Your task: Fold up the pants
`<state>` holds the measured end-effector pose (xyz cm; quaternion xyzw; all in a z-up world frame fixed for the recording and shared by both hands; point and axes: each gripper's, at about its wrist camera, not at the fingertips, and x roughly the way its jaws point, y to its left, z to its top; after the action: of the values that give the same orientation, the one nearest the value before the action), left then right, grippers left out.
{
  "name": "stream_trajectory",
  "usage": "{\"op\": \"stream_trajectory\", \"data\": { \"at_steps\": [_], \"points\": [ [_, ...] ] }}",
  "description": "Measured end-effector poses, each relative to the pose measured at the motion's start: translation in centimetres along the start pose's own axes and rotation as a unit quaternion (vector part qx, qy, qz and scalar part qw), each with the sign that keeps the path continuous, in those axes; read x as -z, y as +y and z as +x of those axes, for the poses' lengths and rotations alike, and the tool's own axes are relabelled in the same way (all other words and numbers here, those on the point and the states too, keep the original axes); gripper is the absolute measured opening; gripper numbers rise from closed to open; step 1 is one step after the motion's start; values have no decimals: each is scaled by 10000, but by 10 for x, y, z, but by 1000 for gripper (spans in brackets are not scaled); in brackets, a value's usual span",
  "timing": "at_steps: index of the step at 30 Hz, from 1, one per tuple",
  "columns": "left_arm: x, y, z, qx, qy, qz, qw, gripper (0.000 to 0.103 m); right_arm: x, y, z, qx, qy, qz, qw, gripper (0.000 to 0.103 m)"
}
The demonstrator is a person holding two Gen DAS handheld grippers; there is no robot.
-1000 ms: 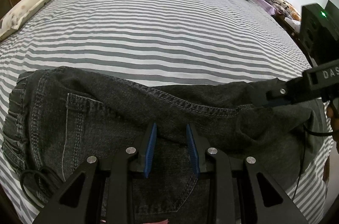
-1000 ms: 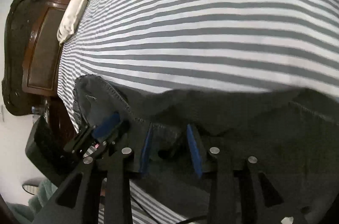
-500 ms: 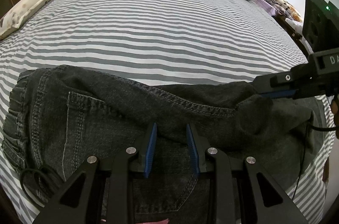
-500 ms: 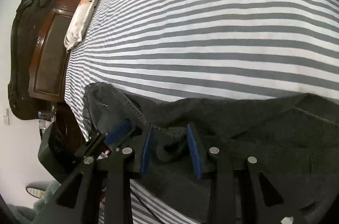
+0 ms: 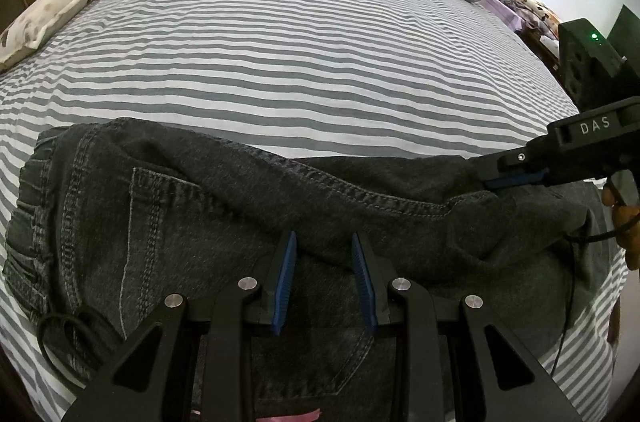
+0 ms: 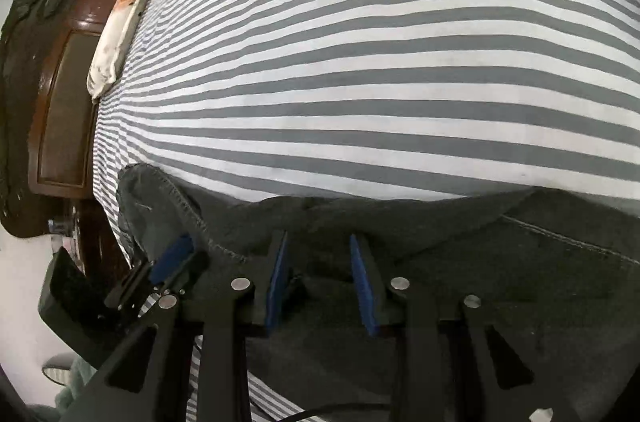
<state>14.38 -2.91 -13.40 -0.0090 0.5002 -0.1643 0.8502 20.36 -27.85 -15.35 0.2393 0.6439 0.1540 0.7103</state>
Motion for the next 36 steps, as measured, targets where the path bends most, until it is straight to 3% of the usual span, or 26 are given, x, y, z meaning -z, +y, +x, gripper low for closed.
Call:
{"op": "stream_trajectory", "data": {
  "at_steps": [3, 13, 15, 19, 22, 23, 26, 28, 29, 32, 36],
  "points": [
    [0, 1, -2, -15, -13, -24, 10000, 31, 2, -6, -6, 77, -25, -7, 10000, 29],
    [11, -6, -12, 185, 134, 74, 9997, 31, 17, -42, -21, -232, 5, 337, 9992, 32],
    [12, -13, -9, 184, 163, 215, 9995, 31, 17, -42, -17, -465, 66, 358, 9983, 41],
    [14, -18, -7, 109, 155, 307, 9993, 31, 15, -17, 6, -1270, 540, 81, 9904, 44],
    [13, -20, -5, 107, 151, 288, 9994, 31, 13, 7, 27, -1276, 840, -278, 9879, 49],
    [14, -21, -5, 91, 143, 303, 9994, 31, 11, 13, 32, -1416, 941, -300, 9850, 55],
    [13, -21, -4, 64, 121, 342, 9993, 31, 4, 18, 33, -1769, 918, -199, 9797, 55],
    [13, -21, -4, 76, 107, 323, 9994, 31, -1, 17, 27, -2189, 764, -31, 9728, 49],
    [13, -21, -4, 80, 98, 312, 9994, 31, -2, 18, 25, -2328, 672, 7, 9702, 36],
    [15, -22, -6, 68, 61, 327, 9994, 31, -9, 25, 8, -2149, 204, -118, 9764, 11],
    [17, -23, -7, 92, 15, 327, 9994, 31, -25, 36, -7, -1604, -427, -314, 9856, 10]
  ]
}}
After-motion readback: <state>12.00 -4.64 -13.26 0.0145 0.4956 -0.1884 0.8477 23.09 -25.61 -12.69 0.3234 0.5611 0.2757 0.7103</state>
